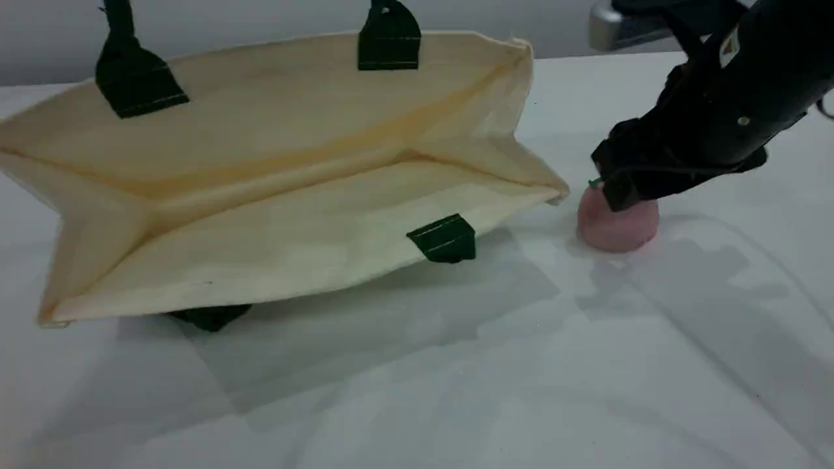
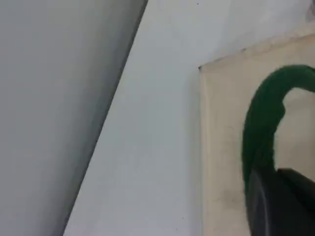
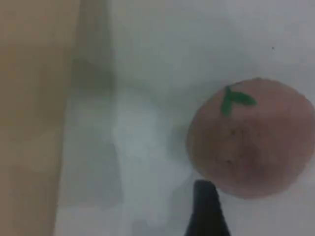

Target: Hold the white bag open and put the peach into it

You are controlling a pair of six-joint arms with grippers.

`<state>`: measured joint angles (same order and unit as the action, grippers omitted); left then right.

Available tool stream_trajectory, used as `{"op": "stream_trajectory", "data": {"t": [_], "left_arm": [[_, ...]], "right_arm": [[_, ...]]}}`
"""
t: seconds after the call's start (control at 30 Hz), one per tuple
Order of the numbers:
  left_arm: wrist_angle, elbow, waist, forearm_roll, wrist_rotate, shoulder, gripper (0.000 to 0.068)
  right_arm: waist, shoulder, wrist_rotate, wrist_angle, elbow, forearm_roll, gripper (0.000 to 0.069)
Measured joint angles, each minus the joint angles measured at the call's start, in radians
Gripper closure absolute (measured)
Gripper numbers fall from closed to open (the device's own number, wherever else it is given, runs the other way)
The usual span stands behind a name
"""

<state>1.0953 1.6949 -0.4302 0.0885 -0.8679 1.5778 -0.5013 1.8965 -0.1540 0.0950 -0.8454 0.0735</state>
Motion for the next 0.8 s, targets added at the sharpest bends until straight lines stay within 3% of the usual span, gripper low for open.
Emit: {"op": "stream_trajectory", "data": {"t": [0.5,0.8], "left_arm": [[0.009,0.001,0.000,0.000,0.013,0.000,0.0647],[0.023,0.001,0.000,0.000,0.014,-0.003,0.0647]], "right_arm": [[0.000,0.128,0.003,-0.197,-0.005,0.004,0.0254],[0.003,0.194,0.006,-0.225,-0.032,0.004,0.0254]]}}
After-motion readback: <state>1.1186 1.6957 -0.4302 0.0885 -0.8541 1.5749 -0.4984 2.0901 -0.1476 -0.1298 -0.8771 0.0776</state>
